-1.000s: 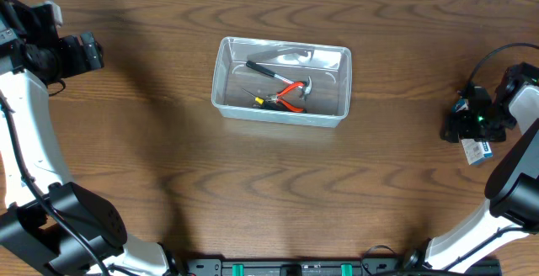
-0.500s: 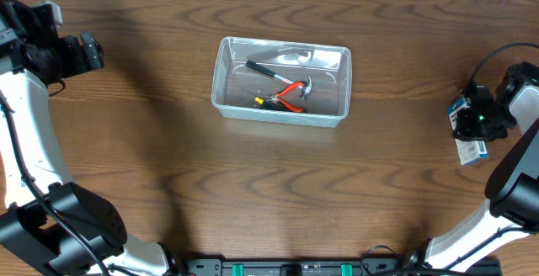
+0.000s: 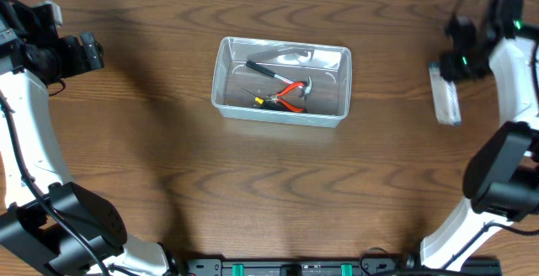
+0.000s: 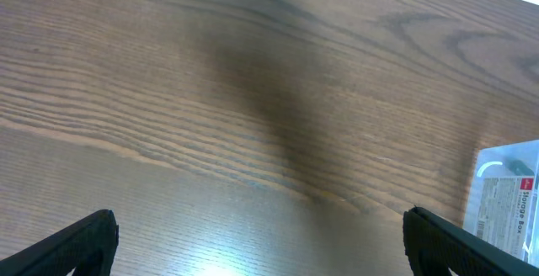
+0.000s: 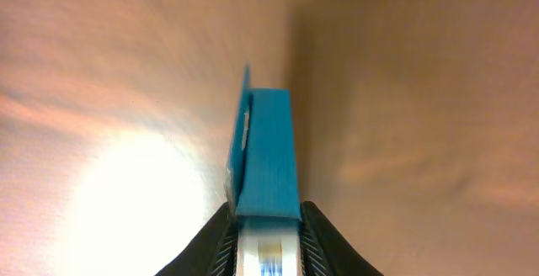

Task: Pack container
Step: 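Grasp the teal-and-white box with the right gripper and lift it, then carry the box over the container and lower it inside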

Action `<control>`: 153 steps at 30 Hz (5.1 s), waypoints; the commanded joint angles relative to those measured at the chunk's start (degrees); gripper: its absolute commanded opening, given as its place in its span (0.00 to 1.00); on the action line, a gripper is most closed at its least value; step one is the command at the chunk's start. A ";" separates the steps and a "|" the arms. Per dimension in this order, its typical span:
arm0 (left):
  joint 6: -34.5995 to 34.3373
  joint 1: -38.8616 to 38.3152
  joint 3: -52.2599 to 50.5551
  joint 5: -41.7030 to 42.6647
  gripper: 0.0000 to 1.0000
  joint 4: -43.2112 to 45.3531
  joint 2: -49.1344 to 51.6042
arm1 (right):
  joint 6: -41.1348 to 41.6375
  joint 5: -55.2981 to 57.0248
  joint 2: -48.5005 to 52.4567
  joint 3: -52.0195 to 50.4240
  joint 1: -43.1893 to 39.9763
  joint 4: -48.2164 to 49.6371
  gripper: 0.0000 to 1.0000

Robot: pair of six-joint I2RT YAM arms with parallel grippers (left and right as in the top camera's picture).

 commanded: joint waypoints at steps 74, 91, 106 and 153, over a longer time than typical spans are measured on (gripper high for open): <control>-0.33 0.00 0.81 0.74 0.98 -0.17 0.02 | -2.23 1.92 16.83 19.39 3.85 -9.66 0.01; -0.33 0.00 0.81 0.74 0.98 -0.15 0.02 | -2.27 1.86 5.44 43.47 23.85 -13.33 0.01; -0.33 0.00 0.81 0.74 0.98 -0.15 0.02 | -7.19 1.40 8.55 33.33 40.74 -16.85 0.01; -0.33 0.00 0.81 0.74 0.98 -0.15 0.02 | -1.66 4.63 8.90 6.88 39.91 0.09 0.99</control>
